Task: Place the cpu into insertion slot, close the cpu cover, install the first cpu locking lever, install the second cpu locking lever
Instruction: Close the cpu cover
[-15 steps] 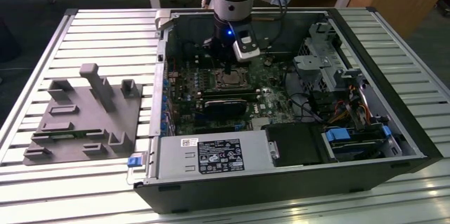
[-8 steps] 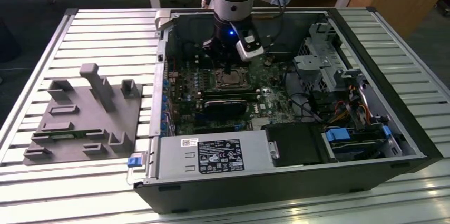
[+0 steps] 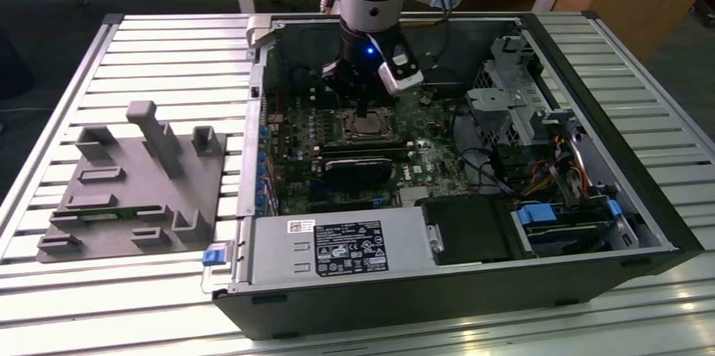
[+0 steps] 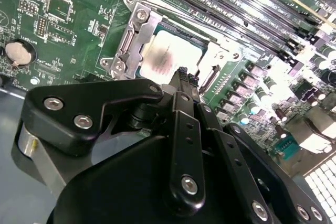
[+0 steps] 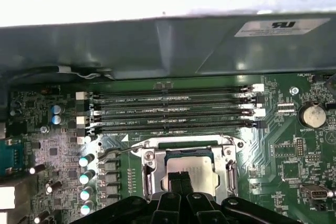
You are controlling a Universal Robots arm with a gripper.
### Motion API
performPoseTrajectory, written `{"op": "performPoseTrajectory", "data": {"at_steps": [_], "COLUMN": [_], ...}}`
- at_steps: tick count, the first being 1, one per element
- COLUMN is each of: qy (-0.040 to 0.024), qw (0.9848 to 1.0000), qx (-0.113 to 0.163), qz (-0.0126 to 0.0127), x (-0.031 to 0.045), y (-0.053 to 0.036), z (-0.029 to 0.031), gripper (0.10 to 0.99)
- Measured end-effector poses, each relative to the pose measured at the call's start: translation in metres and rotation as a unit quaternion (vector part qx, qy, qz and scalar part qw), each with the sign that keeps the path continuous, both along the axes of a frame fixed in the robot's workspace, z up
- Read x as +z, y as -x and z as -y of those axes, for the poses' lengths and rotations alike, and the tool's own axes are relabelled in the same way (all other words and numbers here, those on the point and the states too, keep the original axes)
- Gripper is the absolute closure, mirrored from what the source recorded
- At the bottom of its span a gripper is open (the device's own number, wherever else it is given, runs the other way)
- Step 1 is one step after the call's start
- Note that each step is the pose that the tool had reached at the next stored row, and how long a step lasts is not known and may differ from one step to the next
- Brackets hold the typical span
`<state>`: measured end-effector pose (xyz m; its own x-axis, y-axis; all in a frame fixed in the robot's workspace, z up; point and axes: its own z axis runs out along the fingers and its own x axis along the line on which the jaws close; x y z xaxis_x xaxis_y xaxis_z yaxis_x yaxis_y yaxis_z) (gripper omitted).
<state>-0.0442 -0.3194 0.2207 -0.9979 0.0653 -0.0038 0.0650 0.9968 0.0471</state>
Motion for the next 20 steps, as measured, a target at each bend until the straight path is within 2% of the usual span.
{"op": "performPoseTrajectory", "data": {"at_steps": [4,8,15,20], "qy": [0.0000,-0.0001,0.0001,0.0000], "qw": [1.0000,1.0000,1.0000,1.0000], "qx": [0.003,0.003,0.003,0.004], "qz": [0.0002,0.0003,0.0002,0.0003], "x": [0.0040,0.0040,0.0046,0.0130], "y": [0.0000,-0.0001,-0.0055,-0.0055], "z": [0.0000,0.0000,0.0000,0.0000], "gripper": [0.980,0.980,0.980,0.980]}}
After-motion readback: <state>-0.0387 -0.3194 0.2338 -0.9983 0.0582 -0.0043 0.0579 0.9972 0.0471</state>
